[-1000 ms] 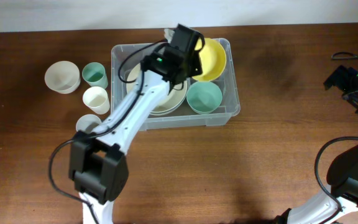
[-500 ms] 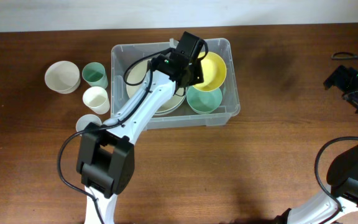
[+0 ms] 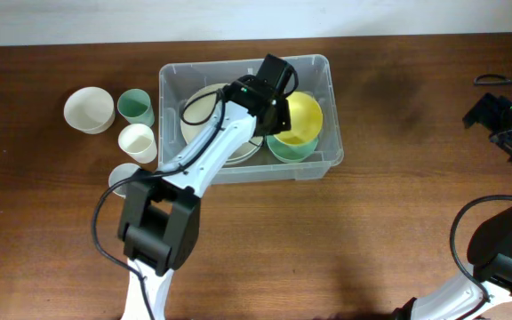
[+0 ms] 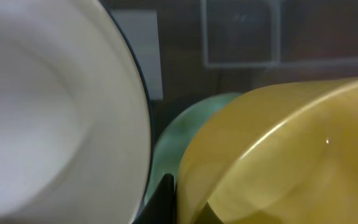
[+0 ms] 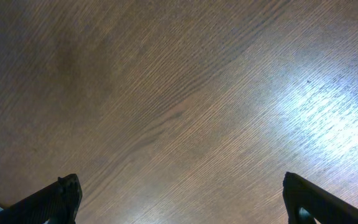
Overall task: Pack container
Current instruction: 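Lower the yellow bowl into the teal bowl and open the left gripper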
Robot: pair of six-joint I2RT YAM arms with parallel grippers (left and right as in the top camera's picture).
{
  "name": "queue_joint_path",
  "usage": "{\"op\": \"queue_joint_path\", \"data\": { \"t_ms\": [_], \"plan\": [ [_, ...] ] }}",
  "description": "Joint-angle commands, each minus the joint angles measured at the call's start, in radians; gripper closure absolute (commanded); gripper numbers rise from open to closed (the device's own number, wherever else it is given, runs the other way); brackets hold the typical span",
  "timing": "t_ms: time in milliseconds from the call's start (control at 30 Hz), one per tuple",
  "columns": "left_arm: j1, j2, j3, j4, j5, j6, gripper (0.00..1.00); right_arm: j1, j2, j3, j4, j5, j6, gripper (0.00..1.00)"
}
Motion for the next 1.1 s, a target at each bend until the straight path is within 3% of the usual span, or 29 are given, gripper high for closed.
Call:
{"op": "queue_joint_path", "data": {
  "t_ms": [0,1067],
  "plan": [
    [-0.011,0.011,0.009,-0.001,0.031,0.017,0.92,-0.003,-0.013,-0.004,0.000,0.002,-0.007,0.01],
    [-0.013,0.011,0.008,-0.045,0.039,0.017,0.88,-0.003,-0.013,-0.004,0.000,0.002,-0.007,0.01]
  ]
}}
